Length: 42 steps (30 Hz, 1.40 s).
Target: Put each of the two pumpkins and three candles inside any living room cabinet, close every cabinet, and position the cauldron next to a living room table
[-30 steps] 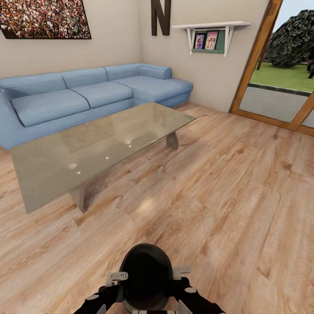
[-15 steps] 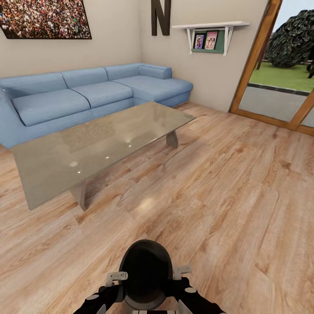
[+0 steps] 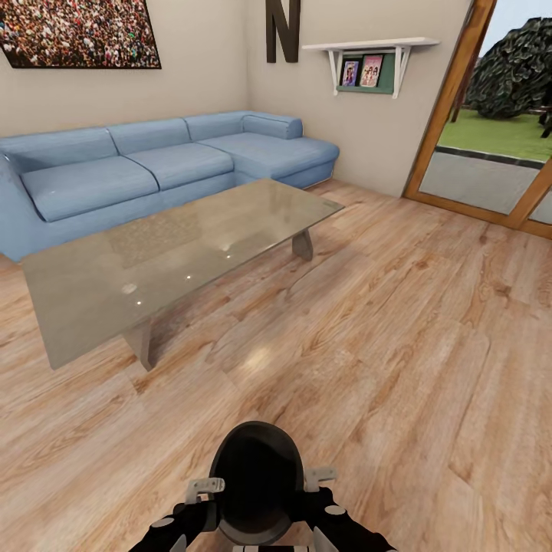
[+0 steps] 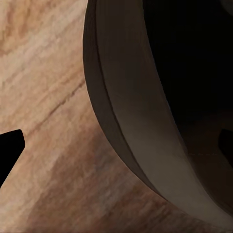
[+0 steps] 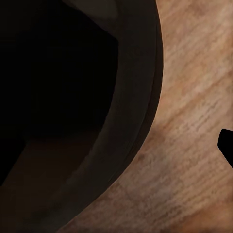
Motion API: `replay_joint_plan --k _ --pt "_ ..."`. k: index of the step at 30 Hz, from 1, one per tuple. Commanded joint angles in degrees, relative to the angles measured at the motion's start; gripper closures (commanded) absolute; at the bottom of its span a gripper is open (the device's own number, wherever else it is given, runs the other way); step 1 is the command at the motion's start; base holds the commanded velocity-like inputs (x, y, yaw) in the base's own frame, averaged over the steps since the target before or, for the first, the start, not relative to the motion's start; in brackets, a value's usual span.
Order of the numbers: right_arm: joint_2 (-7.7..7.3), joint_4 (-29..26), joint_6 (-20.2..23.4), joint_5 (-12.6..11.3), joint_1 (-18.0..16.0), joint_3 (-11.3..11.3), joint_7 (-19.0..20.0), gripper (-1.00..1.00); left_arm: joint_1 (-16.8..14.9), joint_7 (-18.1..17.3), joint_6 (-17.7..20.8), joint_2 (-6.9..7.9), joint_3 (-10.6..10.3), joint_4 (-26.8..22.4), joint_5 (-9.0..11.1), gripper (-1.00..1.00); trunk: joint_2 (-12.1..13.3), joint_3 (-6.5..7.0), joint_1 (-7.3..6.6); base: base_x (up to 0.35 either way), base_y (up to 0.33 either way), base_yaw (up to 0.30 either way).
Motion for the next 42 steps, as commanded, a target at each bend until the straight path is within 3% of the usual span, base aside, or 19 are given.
replay_joint_plan --k 1,31,37,42 --pt "-0.02 -0.03 -0.05 -0.50 -0.04 0.49 -0.37 -1.00 -0.02 0.39 0.20 0.09 -0.45 -0.13 0.54 -1.00 -0.02 -0.04 -0.01 0.000 0.000 0.000" --pt "0.11 -0.09 1.01 -1.22 -0.04 0.04 -0.87 -1.00 -0.02 0.74 0.20 0.05 -0.55 -0.19 0.46 -1.00 -0.02 -0.04 -0.01 0.000 0.000 0.010" --pt "0.10 -5.42 7.99 -3.28 -0.31 -0.04 -4.95 -1.00 -0.02 0.77 0.20 0.03 -0.55 -0.20 0.45 -1.00 -0.02 -0.04 -0.01 0.000 0.000 0.070" --pt "0.15 -7.41 9.68 -3.79 -0.52 -0.04 -7.66 -1.00 -0.02 0.77 0.20 0.01 -0.55 -0.18 0.45 -1.00 -0.02 -0.04 -0.01 0.000 0.000 0.005"
